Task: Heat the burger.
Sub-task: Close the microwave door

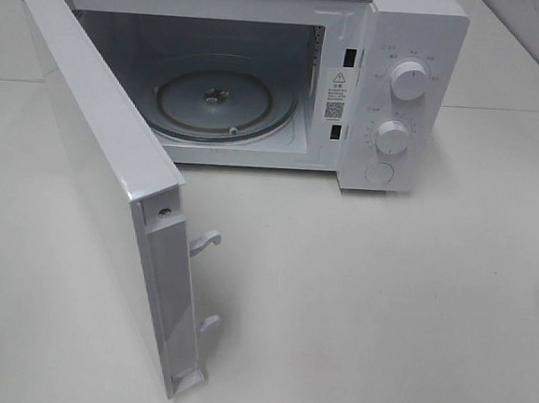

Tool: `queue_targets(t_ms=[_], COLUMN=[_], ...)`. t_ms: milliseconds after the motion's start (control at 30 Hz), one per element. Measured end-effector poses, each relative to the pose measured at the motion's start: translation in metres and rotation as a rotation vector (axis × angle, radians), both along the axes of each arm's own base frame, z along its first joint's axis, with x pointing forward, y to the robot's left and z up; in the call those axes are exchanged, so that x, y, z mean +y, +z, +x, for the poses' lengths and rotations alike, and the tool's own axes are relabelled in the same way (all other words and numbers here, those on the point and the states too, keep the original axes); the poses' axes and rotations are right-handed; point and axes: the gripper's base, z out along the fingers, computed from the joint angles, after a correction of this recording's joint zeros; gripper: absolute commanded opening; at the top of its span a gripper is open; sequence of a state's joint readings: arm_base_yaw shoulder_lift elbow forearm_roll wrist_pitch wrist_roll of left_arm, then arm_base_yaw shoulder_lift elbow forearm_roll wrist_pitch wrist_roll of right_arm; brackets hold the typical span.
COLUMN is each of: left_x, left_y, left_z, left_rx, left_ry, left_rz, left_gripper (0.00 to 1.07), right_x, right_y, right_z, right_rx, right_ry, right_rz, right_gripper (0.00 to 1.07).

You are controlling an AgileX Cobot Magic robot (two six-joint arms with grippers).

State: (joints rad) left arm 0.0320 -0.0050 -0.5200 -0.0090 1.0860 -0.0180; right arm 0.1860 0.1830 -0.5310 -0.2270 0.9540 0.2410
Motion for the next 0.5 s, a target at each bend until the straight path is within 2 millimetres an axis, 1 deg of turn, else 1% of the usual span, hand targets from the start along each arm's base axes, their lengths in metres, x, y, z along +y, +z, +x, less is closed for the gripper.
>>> queue_targets(t_ms=[67,133,167,233,333,467,500], left_x=[0.000,0.000,0.000,0.000,0.000,0.000,0.000], left_y=[0.000,0.000,0.000,0.000,0.000,0.000,0.000], left_z=[0.000,0.000,0.000,0.000,0.000,0.000,0.000], left_rx=[0.000,0.000,0.000,0.000,0.000,0.000,0.000], left_ry=[0.000,0.000,0.000,0.000,0.000,0.000,0.000], left_rz=[0.000,0.000,0.000,0.000,0.000,0.000,0.000], left_gripper=[1.01,1.01,1.01,1.01,1.01,1.01,1.01], right_x=[0.000,0.002,0.002,0.004,0.004,0.006,0.006], right_y=[-0.001,-0.001,-0.001,-0.002,-0.003,-0.010,-0.011], right_z=[-0.003,-0.010,-0.010,-0.019,-0.020,-0.028,-0.028], right_rx=[-0.012,-0.062,-0.062,-0.110,-0.115,-0.119,-0.121], right_ry=[0.010,0.052,0.052,0.114,0.130,0.170,0.178], right_rz=[0.003,0.004,0.004,-0.018,-0.022,-0.030,-0.033], right_gripper=[0.76,0.77,0.77,0.77,0.77,0.77,0.82])
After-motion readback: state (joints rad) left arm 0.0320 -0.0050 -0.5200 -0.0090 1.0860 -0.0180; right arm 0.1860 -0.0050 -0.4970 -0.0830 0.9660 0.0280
